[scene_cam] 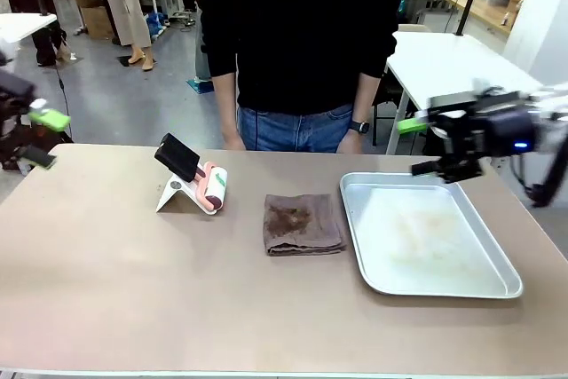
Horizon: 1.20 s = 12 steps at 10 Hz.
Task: Clean the surface of the table.
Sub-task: Return the Lint Roller and towel to their original positions.
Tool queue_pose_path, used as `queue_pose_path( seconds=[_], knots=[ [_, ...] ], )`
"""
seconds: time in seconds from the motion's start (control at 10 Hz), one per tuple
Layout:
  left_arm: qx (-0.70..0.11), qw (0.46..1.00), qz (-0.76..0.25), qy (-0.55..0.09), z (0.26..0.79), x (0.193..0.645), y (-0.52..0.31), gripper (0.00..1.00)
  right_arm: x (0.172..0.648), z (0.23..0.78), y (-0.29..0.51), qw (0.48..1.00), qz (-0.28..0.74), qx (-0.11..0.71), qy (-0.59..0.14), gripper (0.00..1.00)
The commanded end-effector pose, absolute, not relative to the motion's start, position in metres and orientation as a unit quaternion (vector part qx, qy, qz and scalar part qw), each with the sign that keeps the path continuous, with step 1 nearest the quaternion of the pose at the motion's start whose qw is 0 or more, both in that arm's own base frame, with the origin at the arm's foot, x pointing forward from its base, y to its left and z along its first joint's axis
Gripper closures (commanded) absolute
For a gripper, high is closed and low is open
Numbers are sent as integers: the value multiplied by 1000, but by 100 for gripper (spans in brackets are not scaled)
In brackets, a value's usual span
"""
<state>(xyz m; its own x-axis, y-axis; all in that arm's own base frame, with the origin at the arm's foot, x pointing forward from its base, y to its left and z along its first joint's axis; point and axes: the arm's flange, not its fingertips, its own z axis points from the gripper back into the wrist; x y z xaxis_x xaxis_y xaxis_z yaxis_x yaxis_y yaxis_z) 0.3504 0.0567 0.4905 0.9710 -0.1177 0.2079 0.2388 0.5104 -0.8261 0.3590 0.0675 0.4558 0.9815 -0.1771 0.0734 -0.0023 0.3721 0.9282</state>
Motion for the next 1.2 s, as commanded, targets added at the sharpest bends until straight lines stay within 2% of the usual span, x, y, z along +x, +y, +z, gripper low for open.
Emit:
queue_pose_path(
  seconds=[0.0, 0.2, 0.5, 1.1],
  knots=[
    [-573, 805, -139, -60, 469, 348, 97, 0, 332, 440, 7, 764, -68, 641, -35, 0],
    [-654, 742, -130, -76, 448, 353, 139, 0, 324, 435, -35, 731, -86, 677, -14, 0],
    [-701, 696, -101, -119, 432, 355, 171, 0, 325, 416, -54, 733, -85, 675, 17, 0],
    [-688, 711, -96, -104, 425, 346, 167, 0, 324, 422, -60, 721, -106, 684, 11, 0]
  ],
)
